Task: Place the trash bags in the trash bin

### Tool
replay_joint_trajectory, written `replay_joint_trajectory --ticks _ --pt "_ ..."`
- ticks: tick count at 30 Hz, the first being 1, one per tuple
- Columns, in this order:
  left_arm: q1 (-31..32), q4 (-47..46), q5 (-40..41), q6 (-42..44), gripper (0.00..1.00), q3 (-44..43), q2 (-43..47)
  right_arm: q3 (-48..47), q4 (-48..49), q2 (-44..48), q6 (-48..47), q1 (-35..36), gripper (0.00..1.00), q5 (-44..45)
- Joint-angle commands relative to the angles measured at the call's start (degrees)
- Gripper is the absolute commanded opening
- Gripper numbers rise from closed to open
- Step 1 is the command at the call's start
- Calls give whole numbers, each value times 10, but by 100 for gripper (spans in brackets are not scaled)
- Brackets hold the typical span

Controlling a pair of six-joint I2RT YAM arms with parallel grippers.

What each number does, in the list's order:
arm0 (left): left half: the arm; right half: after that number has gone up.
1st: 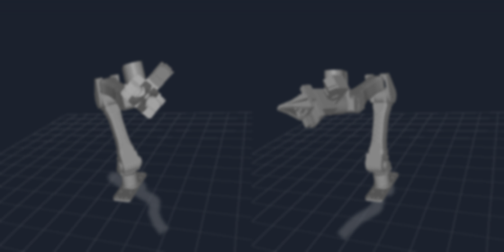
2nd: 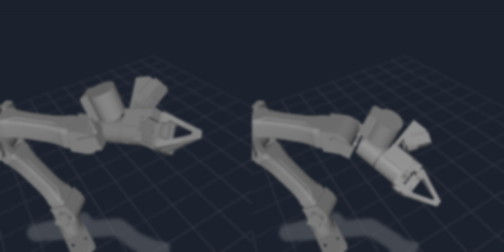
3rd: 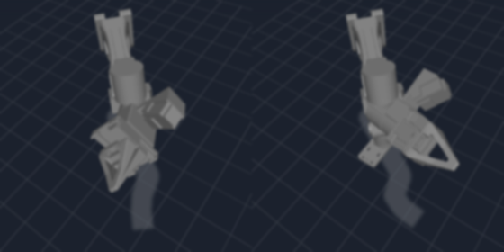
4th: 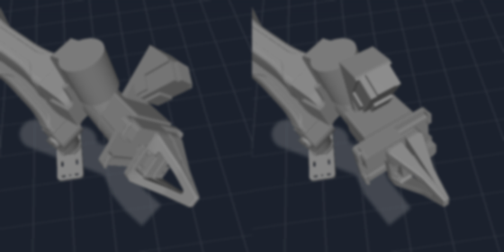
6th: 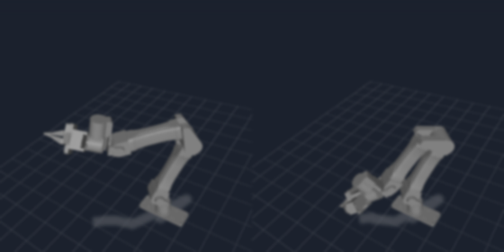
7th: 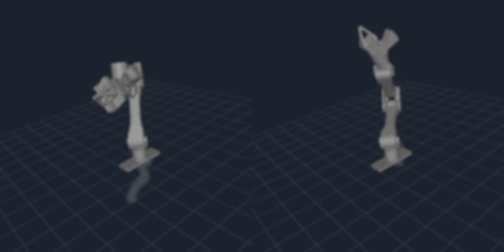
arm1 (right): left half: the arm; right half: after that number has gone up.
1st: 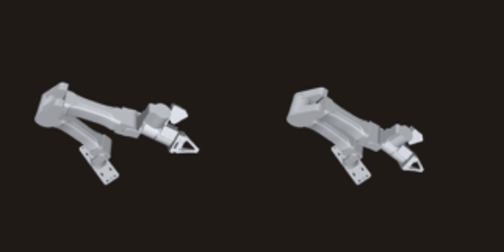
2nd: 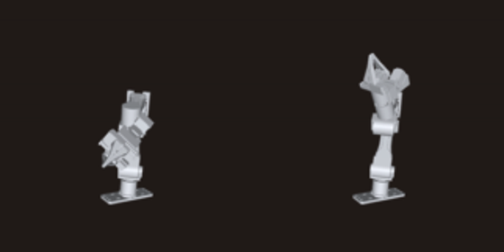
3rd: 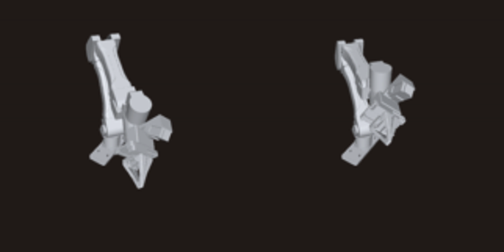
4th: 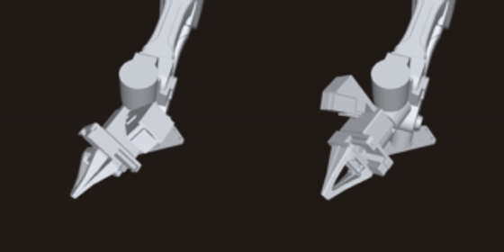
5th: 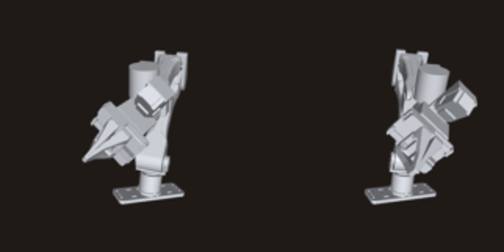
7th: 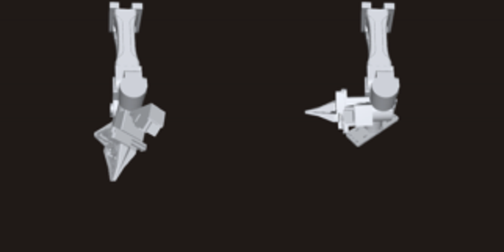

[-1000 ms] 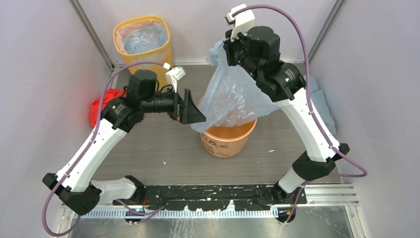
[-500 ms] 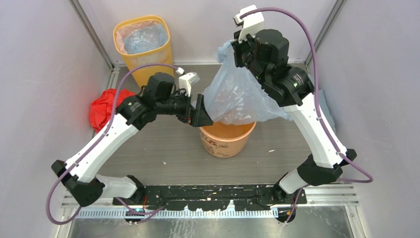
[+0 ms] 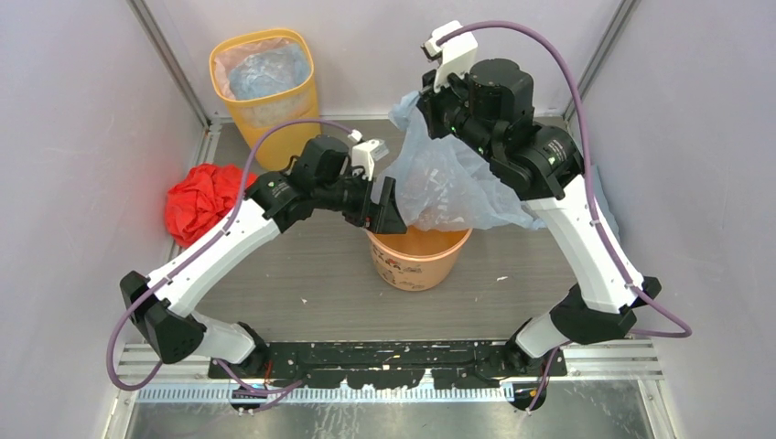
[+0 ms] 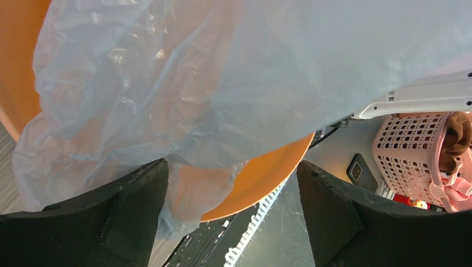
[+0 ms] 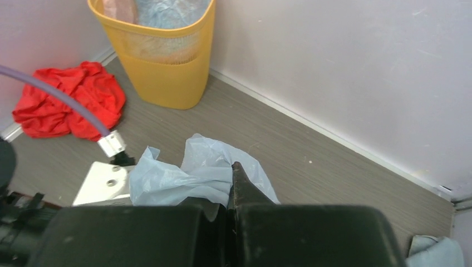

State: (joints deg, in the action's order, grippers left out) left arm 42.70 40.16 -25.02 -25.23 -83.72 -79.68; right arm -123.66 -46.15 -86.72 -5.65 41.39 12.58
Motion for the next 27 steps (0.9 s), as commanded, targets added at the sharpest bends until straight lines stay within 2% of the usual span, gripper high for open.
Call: replay_joint_trajectory --ticks 1,10,27 --pt "3 4 10 8 86 3 2 -1 8 1 16 19 1 -24" --pt "3 86 42 28 87 -12 29 76 46 23 32 33 1 10" --pt "3 153 73 41 92 -50 101 90 49 40 56 37 1 7"
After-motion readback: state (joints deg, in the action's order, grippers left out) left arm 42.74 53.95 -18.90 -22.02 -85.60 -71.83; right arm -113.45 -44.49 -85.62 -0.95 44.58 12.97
